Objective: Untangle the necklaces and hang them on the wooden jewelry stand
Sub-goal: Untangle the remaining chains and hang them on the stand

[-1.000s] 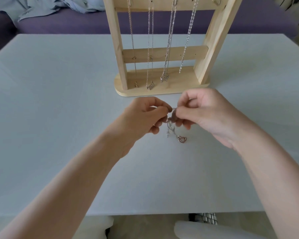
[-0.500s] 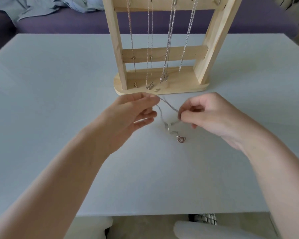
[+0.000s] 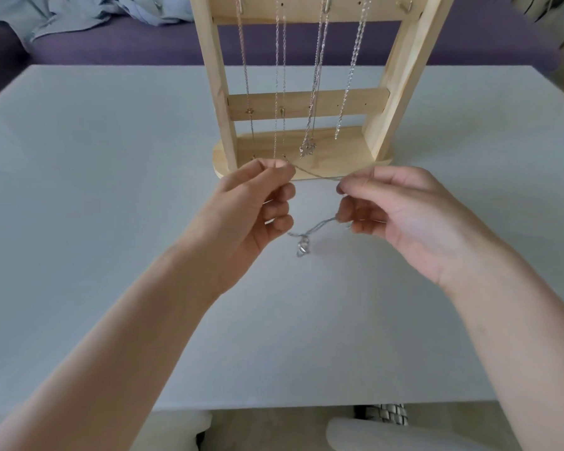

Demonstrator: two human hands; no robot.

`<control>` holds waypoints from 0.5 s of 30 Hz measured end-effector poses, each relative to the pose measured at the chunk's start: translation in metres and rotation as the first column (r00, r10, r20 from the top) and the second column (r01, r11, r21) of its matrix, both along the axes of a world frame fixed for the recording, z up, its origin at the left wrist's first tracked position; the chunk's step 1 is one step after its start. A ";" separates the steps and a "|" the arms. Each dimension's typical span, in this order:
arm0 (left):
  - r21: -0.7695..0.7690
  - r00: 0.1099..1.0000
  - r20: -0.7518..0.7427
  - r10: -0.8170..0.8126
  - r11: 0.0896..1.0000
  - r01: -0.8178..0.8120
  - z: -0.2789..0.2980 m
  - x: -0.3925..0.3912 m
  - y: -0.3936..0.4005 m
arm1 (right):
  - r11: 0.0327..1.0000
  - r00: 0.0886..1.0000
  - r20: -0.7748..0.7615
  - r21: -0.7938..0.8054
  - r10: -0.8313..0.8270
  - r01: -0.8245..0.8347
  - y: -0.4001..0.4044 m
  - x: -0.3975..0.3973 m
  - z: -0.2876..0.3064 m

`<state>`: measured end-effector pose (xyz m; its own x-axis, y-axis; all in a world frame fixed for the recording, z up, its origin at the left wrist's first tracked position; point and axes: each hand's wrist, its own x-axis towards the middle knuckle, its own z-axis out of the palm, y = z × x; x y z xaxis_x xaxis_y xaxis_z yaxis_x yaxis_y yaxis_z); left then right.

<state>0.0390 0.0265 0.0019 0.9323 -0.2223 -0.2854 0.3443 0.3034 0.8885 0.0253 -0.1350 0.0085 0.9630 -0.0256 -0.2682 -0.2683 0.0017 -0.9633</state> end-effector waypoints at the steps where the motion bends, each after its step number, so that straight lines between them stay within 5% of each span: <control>1: 0.032 1.000 0.008 -0.005 0.999 0.005 0.000 0.000 0.001 | 1.000 1.000 0.002 -0.002 -0.020 0.020 0.000 0.000 0.000; 4: 0.179 0.998 0.061 -0.026 0.984 0.015 -0.001 -0.002 0.003 | 0.994 0.997 0.029 -0.090 -0.067 0.070 -0.002 -0.001 0.000; 8: 0.524 0.982 0.151 -0.110 0.852 0.015 -0.008 -0.002 0.006 | 0.975 0.988 0.099 -0.176 -0.123 0.139 -0.008 0.000 -0.001; 15: 0.643 0.977 0.118 -0.177 0.764 0.061 -0.003 0.002 0.014 | 0.934 0.984 0.177 -0.348 -0.024 0.086 -0.012 0.002 -0.006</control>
<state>0.0411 0.0407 -0.0007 0.9556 -0.1575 -0.2492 0.1741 -0.3807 0.9082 0.0269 -0.1467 0.0028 0.9874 -0.1431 -0.0674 -0.1125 -0.3363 -0.9350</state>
